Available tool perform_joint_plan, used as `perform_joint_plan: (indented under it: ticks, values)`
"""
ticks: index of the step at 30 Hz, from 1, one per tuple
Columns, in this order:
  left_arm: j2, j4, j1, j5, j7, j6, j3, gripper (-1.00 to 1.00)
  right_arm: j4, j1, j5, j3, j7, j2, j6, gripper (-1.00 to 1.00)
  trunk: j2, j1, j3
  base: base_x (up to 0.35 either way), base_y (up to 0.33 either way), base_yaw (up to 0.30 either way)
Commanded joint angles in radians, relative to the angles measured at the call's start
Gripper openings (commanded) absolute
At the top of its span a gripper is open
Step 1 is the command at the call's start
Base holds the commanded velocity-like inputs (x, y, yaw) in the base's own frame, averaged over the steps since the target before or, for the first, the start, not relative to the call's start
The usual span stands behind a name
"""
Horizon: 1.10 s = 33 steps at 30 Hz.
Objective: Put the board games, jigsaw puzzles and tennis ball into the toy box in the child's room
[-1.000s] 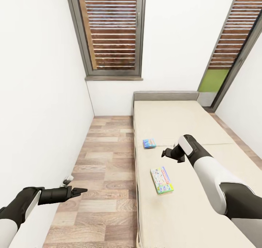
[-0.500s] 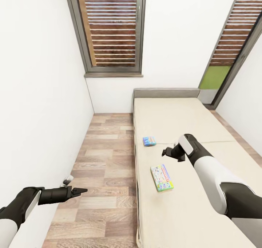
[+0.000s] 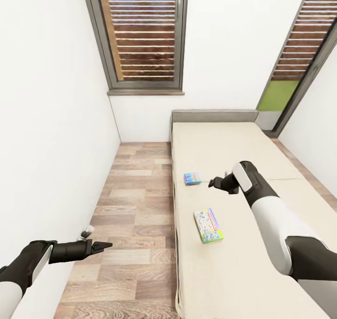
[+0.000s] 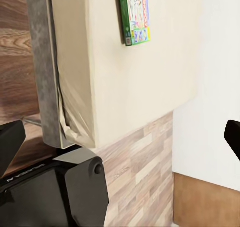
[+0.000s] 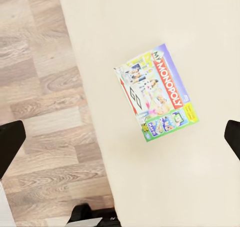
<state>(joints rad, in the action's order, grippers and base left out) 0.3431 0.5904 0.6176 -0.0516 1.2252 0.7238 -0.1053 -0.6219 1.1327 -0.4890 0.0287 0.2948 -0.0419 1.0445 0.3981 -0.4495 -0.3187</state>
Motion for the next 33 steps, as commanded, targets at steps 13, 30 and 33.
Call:
perform_joint_plan:
  ticks: [13,30,33]
  values:
    - [0.001,0.0,0.001,-0.004,0.003,0.009,-0.001,1.0,-0.065,0.074,-0.015,-0.001,0.009,0.0,0.003,1.0,0.002,-0.001,-0.023,0.0,0.0,0.0]
    - [0.002,0.0,-0.001,-0.003,0.002,0.009,-0.002,1.0,-0.058,0.102,-0.016,-0.003,0.01,0.001,0.003,1.0,0.002,-0.001,-0.051,0.0,0.0,0.0]
    - [0.002,0.0,-0.001,-0.002,0.002,0.009,-0.002,1.0,-0.058,0.102,-0.016,-0.002,0.009,0.004,0.003,1.0,0.002,-0.001,-0.056,0.0,0.0,0.0]
